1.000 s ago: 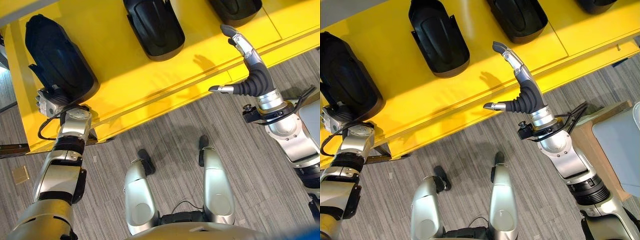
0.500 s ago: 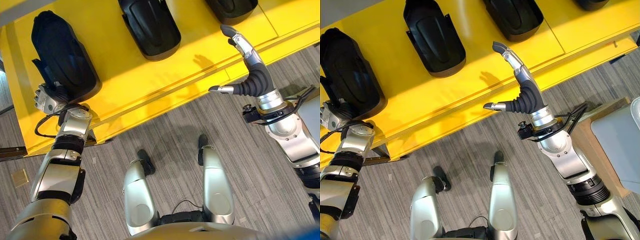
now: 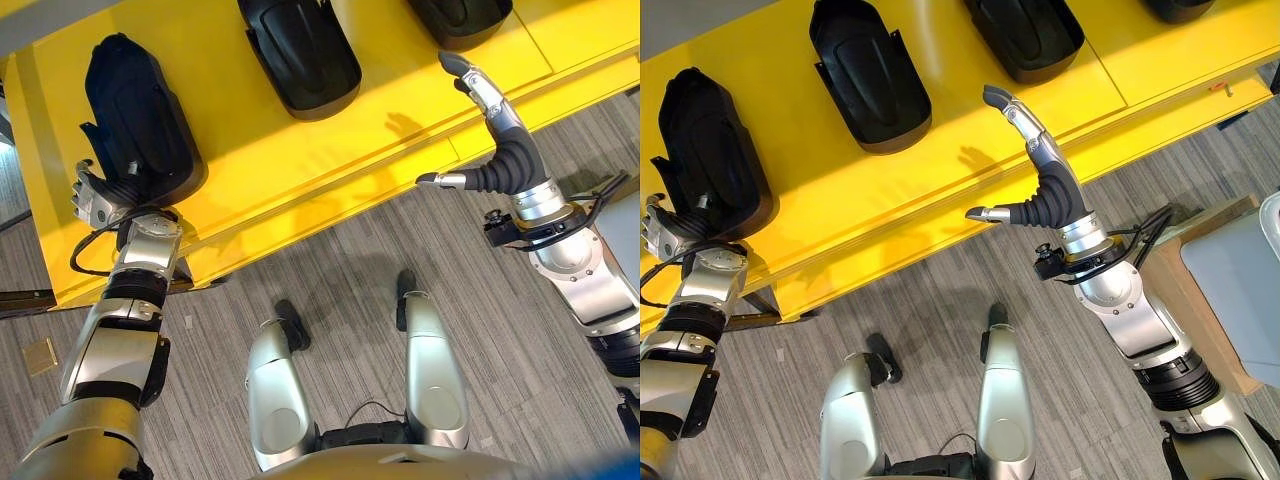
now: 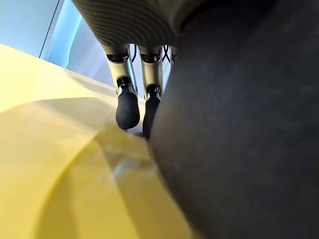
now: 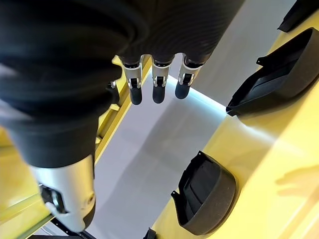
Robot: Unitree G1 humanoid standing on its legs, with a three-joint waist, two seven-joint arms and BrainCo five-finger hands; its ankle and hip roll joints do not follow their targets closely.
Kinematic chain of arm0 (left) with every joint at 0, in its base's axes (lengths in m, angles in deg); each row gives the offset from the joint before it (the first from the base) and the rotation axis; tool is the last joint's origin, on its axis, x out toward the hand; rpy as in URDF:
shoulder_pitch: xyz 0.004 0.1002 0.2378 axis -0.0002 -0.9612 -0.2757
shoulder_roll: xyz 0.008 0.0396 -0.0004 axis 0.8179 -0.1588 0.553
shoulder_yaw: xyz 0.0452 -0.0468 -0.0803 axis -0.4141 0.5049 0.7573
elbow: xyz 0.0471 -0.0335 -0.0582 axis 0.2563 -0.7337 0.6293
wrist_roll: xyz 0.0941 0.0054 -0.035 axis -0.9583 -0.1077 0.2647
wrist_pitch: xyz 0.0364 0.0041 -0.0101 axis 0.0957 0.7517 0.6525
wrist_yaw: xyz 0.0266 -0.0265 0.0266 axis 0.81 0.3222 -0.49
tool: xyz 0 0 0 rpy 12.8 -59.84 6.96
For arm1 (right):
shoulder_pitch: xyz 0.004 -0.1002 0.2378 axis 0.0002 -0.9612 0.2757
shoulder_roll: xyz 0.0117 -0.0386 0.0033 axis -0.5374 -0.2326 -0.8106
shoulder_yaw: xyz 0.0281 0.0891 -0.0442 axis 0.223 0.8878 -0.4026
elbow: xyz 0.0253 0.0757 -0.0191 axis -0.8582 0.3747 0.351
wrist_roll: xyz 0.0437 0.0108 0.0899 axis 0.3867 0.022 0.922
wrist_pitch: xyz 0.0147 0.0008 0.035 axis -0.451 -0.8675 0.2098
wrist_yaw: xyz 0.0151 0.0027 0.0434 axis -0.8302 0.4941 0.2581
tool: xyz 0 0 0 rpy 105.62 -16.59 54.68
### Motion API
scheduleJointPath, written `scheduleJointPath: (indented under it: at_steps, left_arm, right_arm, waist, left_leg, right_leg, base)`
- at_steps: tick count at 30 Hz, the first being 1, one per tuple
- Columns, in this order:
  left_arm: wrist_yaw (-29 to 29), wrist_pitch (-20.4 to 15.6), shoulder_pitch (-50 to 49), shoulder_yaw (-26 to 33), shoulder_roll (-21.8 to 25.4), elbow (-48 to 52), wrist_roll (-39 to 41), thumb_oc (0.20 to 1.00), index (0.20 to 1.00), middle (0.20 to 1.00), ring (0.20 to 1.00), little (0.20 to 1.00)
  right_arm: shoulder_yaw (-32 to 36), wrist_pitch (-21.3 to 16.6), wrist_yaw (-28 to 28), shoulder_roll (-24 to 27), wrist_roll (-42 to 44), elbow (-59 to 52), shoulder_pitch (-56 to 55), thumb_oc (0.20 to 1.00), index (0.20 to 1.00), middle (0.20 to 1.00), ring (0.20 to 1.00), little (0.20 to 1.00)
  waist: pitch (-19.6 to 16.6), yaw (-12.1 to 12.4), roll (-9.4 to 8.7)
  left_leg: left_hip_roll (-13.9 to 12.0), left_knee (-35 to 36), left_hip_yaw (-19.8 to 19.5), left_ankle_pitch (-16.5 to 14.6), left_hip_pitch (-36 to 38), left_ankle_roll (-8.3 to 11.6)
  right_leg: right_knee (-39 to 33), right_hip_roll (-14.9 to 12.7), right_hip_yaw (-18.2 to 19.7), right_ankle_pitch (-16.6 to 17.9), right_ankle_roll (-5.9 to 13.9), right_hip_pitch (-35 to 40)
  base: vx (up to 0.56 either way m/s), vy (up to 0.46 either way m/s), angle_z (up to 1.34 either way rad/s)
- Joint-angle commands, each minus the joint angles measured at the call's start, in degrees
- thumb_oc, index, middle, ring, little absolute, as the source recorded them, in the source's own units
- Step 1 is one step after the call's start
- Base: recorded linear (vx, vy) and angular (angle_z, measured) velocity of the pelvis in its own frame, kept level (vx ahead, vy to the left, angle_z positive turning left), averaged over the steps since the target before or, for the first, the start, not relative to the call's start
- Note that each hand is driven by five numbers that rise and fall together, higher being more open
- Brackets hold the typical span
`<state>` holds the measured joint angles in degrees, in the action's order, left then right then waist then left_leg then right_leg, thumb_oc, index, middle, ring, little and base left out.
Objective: Move parts from the plastic box to the shelf.
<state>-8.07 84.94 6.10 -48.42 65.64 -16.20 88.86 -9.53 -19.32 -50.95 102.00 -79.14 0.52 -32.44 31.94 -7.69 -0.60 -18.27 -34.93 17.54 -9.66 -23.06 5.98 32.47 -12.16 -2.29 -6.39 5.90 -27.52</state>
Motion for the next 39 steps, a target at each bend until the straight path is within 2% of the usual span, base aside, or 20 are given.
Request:
scheduleJointPath:
  at_steps: [1, 5, 8, 12, 15, 17, 18, 20, 21, 22, 26, 29, 34, 35, 36, 38, 39]
  left_arm:
    - [-2.09, -1.63, -0.17, 0.72, 3.02, -1.57, 1.78, 1.000, 1.000, 1.000, 1.000, 1.000]
    - [-2.70, -5.37, -0.21, 3.09, 2.07, -1.29, 9.85, 1.000, 1.000, 1.000, 1.000, 1.000]
    - [-3.36, -9.63, -0.25, 5.68, 1.28, -1.25, 16.09, 1.000, 1.000, 1.000, 1.000, 1.000]
    - [-7.17, -15.50, -0.03, 8.22, 1.76, 0.17, 17.17, 1.000, 1.000, 1.000, 1.000, 1.000]
    - [-7.23, -20.09, -0.17, 9.27, 1.99, 2.54, 20.42, 1.000, 1.000, 1.000, 1.000, 1.000]
    - [-8.86, -24.64, -0.45, 10.80, 1.60, 5.90, 18.68, 1.000, 1.000, 1.000, 1.000, 1.000]
    - [-10.27, -26.32, -1.08, 11.71, 1.25, 8.71, 17.13, 1.000, 1.000, 1.000, 1.000, 1.000]
    - [-11.57, -28.46, -3.29, 13.51, 0.11, 14.51, 14.00, 1.000, 1.000, 1.000, 1.000, 1.000]
    - [-11.98, -29.12, -3.91, 13.88, -0.28, 16.10, 13.33, 1.000, 1.000, 1.000, 1.000, 1.000]
    - [-12.55, -30.06, -7.11, 15.06, -1.51, 22.54, 10.18, 1.000, 1.000, 1.000, 1.000, 1.000]
    - [-12.33, -28.96, -14.07, 16.03, -4.09, 35.12, 5.15, 1.000, 1.000, 1.000, 1.000, 1.000]
    - [-8.16, -27.93, -21.39, 14.91, -7.48, 46.33, 0.70, 1.000, 1.000, 1.000, 1.000, 1.000]
    - [-2.22, -27.98, -29.69, 12.53, -11.89, 54.59, -2.08, 1.000, 1.000, 1.000, 1.000, 1.000]
    - [4.19, -27.29, -35.15, 11.30, -13.50, 59.00, -1.43, 1.000, 1.000, 1.000, 1.000, 1.000]
    - [7.17, -27.90, -36.65, 10.98, -13.67, 59.90, 0.18, 1.000, 1.000, 1.000, 1.000, 1.000]
    - [15.30, -30.47, -39.57, 9.74, -14.30, 61.57, 4.29, 1.000, 1.000, 1.000, 1.000, 1.000]
    - [21.09, -32.47, -42.26, 8.09, -14.92, 63.20, 6.80, 1.000, 1.000, 1.000, 1.000, 1.000]
  right_arm:
    - [1.50, -1.97, 1.39, -1.40, -0.34, -3.90, 1.96, 1.000, 1.000, 1.000, 1.000, 1.000]
    - [1.17, -1.62, 2.09, -1.55, -1.54, -4.21, 1.89, 1.000, 1.000, 1.000, 1.000, 1.000]
    - [1.10, -1.33, 2.24, -1.80, -1.97, -4.17, 2.00, 1.000, 1.000, 1.000, 1.000, 1.000]
    - [1.00, -0.75, 2.91, -2.09, -2.70, -4.57, 1.84, 1.000, 1.000, 1.000, 1.000, 1.000]
    - [1.31, -0.91, 3.86, -2.36, -4.69, -5.04, 1.12, 1.000, 1.000, 1.000, 1.000, 1.000]
    - [1.58, -1.76, 5.16, -2.53, -6.04, -5.32, 0.51, 1.000, 1.000, 1.000, 1.000, 1.000]
    - [1.82, -1.79, 5.66, -2.97, -6.82, -5.73, 0.14, 1.000, 1.000, 1.000, 1.000, 1.000]
    - [2.69, -1.76, 6.28, -3.39, -8.01, -6.29, -1.14, 1.000, 1.000, 1.000, 1.000, 1.000]
    - [2.85, -1.77, 6.46, -3.49, -8.14, -6.52, -1.54, 1.000, 1.000, 1.000, 1.000, 1.000]
    - [3.50, -2.22, 7.20, -3.56, -8.64, -7.05, -3.31, 1.000, 1.000, 1.000, 1.000, 1.000]
    - [5.34, -3.14, 7.45, -4.06, -9.06, -7.85, -7.40, 1.000, 1.000, 1.000, 1.000, 1.000]
    - [6.71, -4.89, 8.11, -5.41, -10.31, -8.01, -11.42, 1.000, 1.000, 1.000, 1.000, 1.000]
    - [7.16, -6.75, 8.67, -7.58, -12.00, -8.14, -14.95, 1.000, 1.000, 1.000, 1.000, 1.000]
    - [7.59, -8.16, 7.93, -8.81, -11.55, -8.38, -16.94, 1.000, 1.000, 1.000, 1.000, 1.000]
    - [7.55, -8.84, 7.50, -9.12, -11.19, -8.27, -17.46, 1.000, 1.000, 1.000, 1.000, 1.000]
    - [7.44, -9.90, 6.24, -9.75, -9.58, -8.34, -18.65, 1.000, 1.000, 1.000, 1.000, 1.000]
    - [7.12, -10.96, 5.96, -10.24, -9.24, -8.59, -19.73, 1.000, 1.000, 1.000, 1.000, 1.000]
  waist:
    - [-2.14, 0.16, -1.55]
    - [-2.14, 0.22, -1.55]
    - [-2.14, 0.30, -1.54]
    - [-2.14, 0.37, -1.65]
    - [-2.14, 0.49, -1.70]
    - [-2.15, 0.81, -1.73]
    - [-2.14, 1.12, -1.70]
    - [-2.15, 1.77, -1.63]
    - [-2.15, 1.94, -1.61]
    - [-2.15, 2.47, -1.51]
    - [-3.04, 3.28, -1.22]
    - [-4.57, 4.50, -0.77]
    - [-6.38, 6.24, -0.35]
    - [-7.98, 7.24, -0.23]
    - [-8.41, 7.55, -0.18]
    - [-9.08, 8.06, -0.15]
    - [-10.03, 8.63, 0.07]
  left_leg:
    - [3.52, 5.94, -1.91, 4.06, 0.92, -1.17]
    - [3.65, 6.22, -1.98, 4.09, 1.41, -1.12]
    - [3.63, 6.04, -2.16, 4.06, 1.53, -0.99]
    - [3.62, 6.22, -2.11, 4.00, 1.97, -0.88]
    - [3.72, 6.69, -2.17, 4.13, 2.25, -0.81]
    - [3.89, 6.97, -2.22, 4.18, 2.30, -0.93]
    - [3.70, 7.58, -1.59, 5.29, 2.13, -1.47]
    - [4.16, 8.29, -1.67, 5.21, 3.36, -1.52]
    - [4.29, 8.54, -1.70, 5.22, 3.75, -1.52]
    - [4.73, 9.42, -1.89, 5.37, 5.00, -1.49]
    - [5.42, 11.97, -2.23, 6.13, 7.35, -1.35]
    - [6.11, 15.65, -3.27, 7.52, 9.80, -0.88]
    - [6.24, 20.12, -5.68, 9.36, 12.33, -0.11]
    - [5.34, 22.57, -5.81, 10.62, 14.02, 0.49]
    - [4.98, 22.97, -5.82, 10.90, 14.28, 0.74]
    - [4.33, 23.73, -5.67, 10.96, 15.54, 1.06]
    - [4.05, 25.73, -5.27, 11.69, 16.95, 1.18]
  right_leg:
    - [7.35, 0.17, -3.84, -6.98, -0.70, 1.80]
    - [7.02, 0.16, -3.79, -7.02, -0.71, 2.32]
    - [7.17, 0.13, -3.72, -7.17, -0.80, 2.51]
    - [6.96, 0.10, -3.71, -7.25, -0.85, 2.99]
    - [6.73, 0.17, -3.63, -7.24, -0.81, 3.24]
    - [6.24, 0.35, -3.52, -6.94, -0.86, 3.34]
    - [5.63, 0.46, -4.09, -5.89, -1.19, 3.12]
    - [4.44, 0.37, -4.43, -5.62, -0.92, 4.56]
    - [4.09, 0.31, -4.56, -5.57, -0.87, 5.03]
    - [2.95, 0.05, -4.98, -5.35, -0.74, 6.54]
    - [0.32, -0.25, -5.87, -4.92, -0.51, 9.51]
    - [-3.66, -0.13, -7.07, -4.12, -0.32, 13.01]
    - [-8.30, 0.35, -8.19, -3.24, -0.14, 16.62]
    - [-11.46, 0.57, -9.78, -2.31, -0.26, 18.95]
    - [-12.12, 0.67, -10.23, -2.19, -0.41, 19.61]
    - [-13.18, 0.52, -11.54, -2.47, -0.54, 21.62]
    - [-14.83, 0.62, -12.96, -2.15, -0.63, 23.41]
  base:
    - [0.00, 0.000, 0.00]
    - [0.00, 0.000, 0.00]
    - [0.00, 0.000, 0.00]
    - [0.00, -0.006, 0.01]
    - [0.00, -0.021, 0.02]
    - [-0.05, -0.076, 0.01]
    - [-0.07, -0.097, 0.01]
    - [-0.01, -0.088, 0.06]
    - [0.05, -0.093, 0.09]
    - [0.06, -0.086, 0.05]
    - [0.07, -0.074, 0.05]
    - [0.09, -0.122, 0.12]
    - [0.04, -0.115, 0.16]
    - [0.01, -0.196, 0.18]
    - [0.00, -0.205, 0.14]
    - [0.00, -0.121, 0.18]
    - [0.00, -0.110, 0.32]
